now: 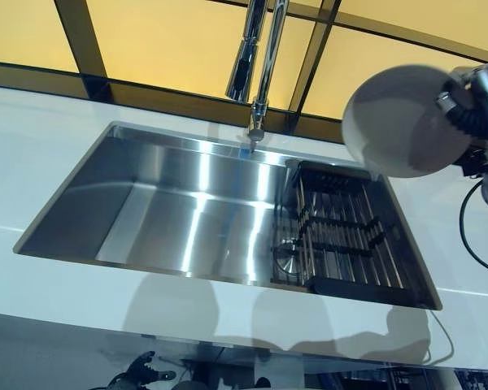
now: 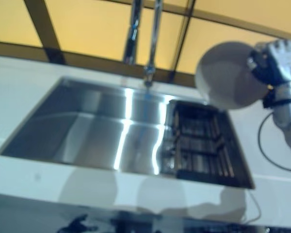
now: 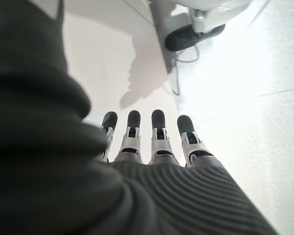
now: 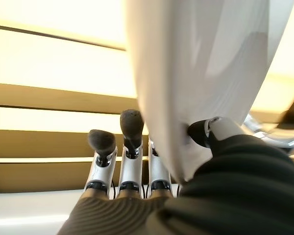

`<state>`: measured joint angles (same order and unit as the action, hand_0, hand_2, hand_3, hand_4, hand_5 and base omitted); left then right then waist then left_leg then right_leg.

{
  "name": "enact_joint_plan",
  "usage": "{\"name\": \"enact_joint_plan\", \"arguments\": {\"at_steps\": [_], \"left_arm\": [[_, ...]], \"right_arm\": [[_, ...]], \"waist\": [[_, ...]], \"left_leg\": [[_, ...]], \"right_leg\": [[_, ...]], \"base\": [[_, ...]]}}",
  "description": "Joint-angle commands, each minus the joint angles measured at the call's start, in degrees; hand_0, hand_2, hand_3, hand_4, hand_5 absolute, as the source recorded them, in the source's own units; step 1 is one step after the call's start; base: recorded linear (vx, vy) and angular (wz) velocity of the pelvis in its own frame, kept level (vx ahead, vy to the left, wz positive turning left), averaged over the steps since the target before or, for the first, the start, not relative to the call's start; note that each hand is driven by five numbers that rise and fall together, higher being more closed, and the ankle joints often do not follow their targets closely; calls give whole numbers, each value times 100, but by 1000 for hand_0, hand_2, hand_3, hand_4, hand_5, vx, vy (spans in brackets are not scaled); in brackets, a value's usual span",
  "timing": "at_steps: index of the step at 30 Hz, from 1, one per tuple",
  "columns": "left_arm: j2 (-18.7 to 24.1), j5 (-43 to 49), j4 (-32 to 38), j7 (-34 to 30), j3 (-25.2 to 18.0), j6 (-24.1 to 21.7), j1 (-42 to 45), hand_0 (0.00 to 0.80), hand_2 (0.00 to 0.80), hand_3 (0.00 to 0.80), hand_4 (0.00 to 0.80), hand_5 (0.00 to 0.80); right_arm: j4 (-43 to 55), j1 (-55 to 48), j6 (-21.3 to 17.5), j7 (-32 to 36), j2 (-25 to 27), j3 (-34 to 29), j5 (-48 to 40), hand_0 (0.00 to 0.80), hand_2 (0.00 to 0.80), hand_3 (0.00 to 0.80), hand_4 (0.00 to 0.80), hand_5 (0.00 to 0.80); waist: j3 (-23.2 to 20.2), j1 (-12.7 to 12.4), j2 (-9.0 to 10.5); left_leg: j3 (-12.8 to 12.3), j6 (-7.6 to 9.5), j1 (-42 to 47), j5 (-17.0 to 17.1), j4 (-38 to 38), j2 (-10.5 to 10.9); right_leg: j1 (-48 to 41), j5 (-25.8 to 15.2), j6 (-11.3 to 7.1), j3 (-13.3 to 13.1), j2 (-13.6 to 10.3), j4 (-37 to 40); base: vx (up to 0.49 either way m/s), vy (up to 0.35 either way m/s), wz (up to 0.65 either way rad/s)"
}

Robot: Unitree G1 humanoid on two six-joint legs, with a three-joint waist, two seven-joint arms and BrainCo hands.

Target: Take plates into dishwasher

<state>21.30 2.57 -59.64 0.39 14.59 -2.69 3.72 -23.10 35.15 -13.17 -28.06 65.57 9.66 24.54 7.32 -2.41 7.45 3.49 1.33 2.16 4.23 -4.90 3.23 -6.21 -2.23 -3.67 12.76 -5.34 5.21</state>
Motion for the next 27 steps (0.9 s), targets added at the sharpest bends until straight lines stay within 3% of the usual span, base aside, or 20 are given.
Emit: {"name": "enact_joint_plan", "arguments": {"at_steps": [1,3,4,8,9,11,14,16,19,20,22,24,27], "left_arm": [[179,-119,-315,-358,122,602,63,0,0,0,0,0],[305,-316,-581,-377,-126,1006,199,0,0,0,0,0],[441,-644,-793,-236,-460,1326,303,0,0,0,0,0],[1373,-1082,-1641,109,-2198,1916,585,0,0,0,0,0],[1781,-1192,-1857,361,-2726,2023,730,0,0,0,0,0],[2395,-1563,-2078,924,-3481,2178,864,0,0,0,0,0],[3232,-2104,-2350,1660,-4571,2059,1215,0,0,0,0,0],[3504,-2257,-2433,1957,-4993,1874,1377,0,0,0,0,0],[4310,-2867,-2509,2736,-6110,983,1681,0,0,0,0,0],[4679,-3147,-2396,2998,-6618,390,1784,0,0,0,0,0],[5019,-3783,-1717,3402,-7132,-444,1746,0,0,0,0,0],[5204,-4184,-578,3763,-7291,-1096,1530,0,0,0,0,0],[5209,-4350,1602,4098,-6986,-1976,864,0,0,0,0,0]], "right_arm": [[-296,481,175,-17,107,-89,-347,800,800,800,800,800],[-316,600,196,12,176,1,-364,800,800,800,800,800],[-338,715,198,2,213,105,-370,800,800,800,800,800],[-376,1034,317,-90,316,472,-396,800,800,800,800,800],[-453,1145,370,-177,368,623,-448,800,800,800,800,800],[-599,1322,439,-297,397,852,-474,800,800,800,800,800],[-883,1503,461,-459,576,1162,-633,800,800,800,800,800],[-1020,1631,436,-496,670,1333,-726,800,800,800,800,800],[-1285,1942,364,-520,840,1700,-971,800,800,800,800,800],[-1335,2047,393,-530,864,1845,-1062,800,800,800,800,800],[-1322,1969,477,-596,814,1846,-1064,800,800,800,800,800],[-1119,1733,653,-627,706,1655,-1015,800,800,800,800,800],[-614,1139,928,-523,605,1066,-878,800,800,800,800,800]], "waist": [[-152,-183,-327],[-139,-201,-390],[-137,-210,-442],[-153,-283,-586],[-143,-352,-623],[-122,-442,-673],[-111,-629,-710],[-113,-682,-712],[-142,-790,-742],[-160,-825,-753],[-175,-851,-769],[-199,-842,-767],[-244,-794,-755]], "left_leg": [[-455,-145,287,-569,-10,-40],[-430,-153,269,-540,-10,-33],[-419,-166,254,-519,-10,-28],[-406,-193,226,-469,-10,2],[-381,-204,211,-443,-10,12],[-342,-205,205,-420,-10,35],[-241,-201,177,-380,-10,71],[-199,-208,168,-364,-10,81],[-145,-236,140,-327,-10,93],[-117,-243,134,-316,-10,106],[-58,-255,155,-344,-10,116],[-17,-258,144,-344,-10,129],[53,-257,150,-382,-10,151]], "right_leg": [[15,217,-121,-141,385,-84],[20,216,-119,-135,385,-71],[21,222,-123,-128,376,-61],[21,235,-126,-67,325,-34],[20,230,-124,-36,309,-27],[-2,234,-121,24,286,-21],[-40,226,-133,190,248,-21],[-57,224,-140,264,232,-21],[-81,224,-133,404,211,-21],[-98,235,-130,442,206,-21],[-143,277,-125,497,196,-21],[-149,287,-114,530,189,-21],[-167,327,-102,555,175,-21]], "base": [[-36,46,0],[-31,53,-1],[-32,73,0],[-21,59,1],[0,0,0],[-38,2,1],[-37,-38,4],[-16,-36,17],[-11,-44,24],[6,-60,29],[0,-62,33],[-15,-39,40],[-5,-25,48]]}}
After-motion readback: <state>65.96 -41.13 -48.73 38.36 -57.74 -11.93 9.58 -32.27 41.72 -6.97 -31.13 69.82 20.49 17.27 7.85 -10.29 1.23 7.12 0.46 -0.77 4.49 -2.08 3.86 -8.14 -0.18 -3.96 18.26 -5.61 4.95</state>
